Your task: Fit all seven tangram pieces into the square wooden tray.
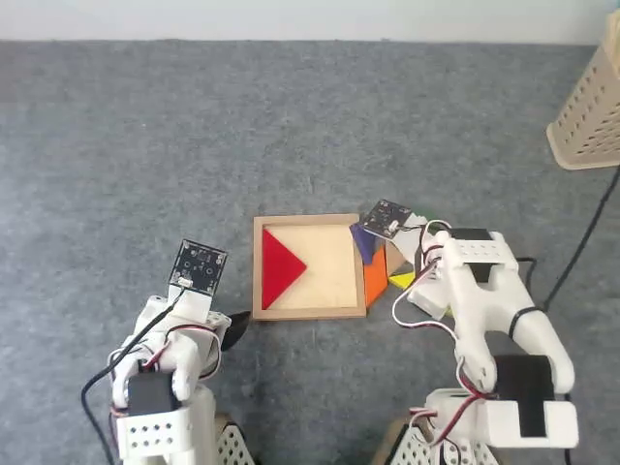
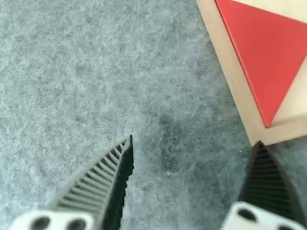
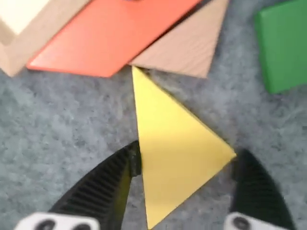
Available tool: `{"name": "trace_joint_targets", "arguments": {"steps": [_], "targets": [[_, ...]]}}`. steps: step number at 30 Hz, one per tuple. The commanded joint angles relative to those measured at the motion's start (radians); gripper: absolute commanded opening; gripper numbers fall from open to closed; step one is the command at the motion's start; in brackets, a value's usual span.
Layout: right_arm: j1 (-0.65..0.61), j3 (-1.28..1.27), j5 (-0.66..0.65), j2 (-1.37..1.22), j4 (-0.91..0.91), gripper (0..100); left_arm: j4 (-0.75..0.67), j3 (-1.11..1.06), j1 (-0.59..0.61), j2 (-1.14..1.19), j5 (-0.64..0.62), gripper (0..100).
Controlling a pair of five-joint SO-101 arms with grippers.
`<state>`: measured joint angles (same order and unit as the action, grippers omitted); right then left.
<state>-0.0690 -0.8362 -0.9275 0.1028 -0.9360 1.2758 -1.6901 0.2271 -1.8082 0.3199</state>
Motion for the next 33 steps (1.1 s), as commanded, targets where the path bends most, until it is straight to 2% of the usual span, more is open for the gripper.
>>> {"name": "trace_joint_targets", "arguments": {"steps": [1,5,14,20,33], "targets": [[0.022,0.031,-0.008,-0.01,-0.021,21.0,0.0,0.005,-0.005,-0.014,0.005,35],[0.022,0.032,-0.008,-0.008,-0.016,21.4,0.0,0.005,-0.005,-0.014,0.005,35],[0.018,0.078,-0.014,-0.007,-0.012,32.7,0.0,0.005,-0.005,-0.014,0.005,35],[-0.033,0.06,-0.015,-0.01,0.022,32.5,0.0,0.005,-0.005,-0.014,0.005,35],[-0.044,0.054,-0.015,-0.01,0.056,31.4,0.0,0.005,-0.005,-0.014,0.005,35]]}}
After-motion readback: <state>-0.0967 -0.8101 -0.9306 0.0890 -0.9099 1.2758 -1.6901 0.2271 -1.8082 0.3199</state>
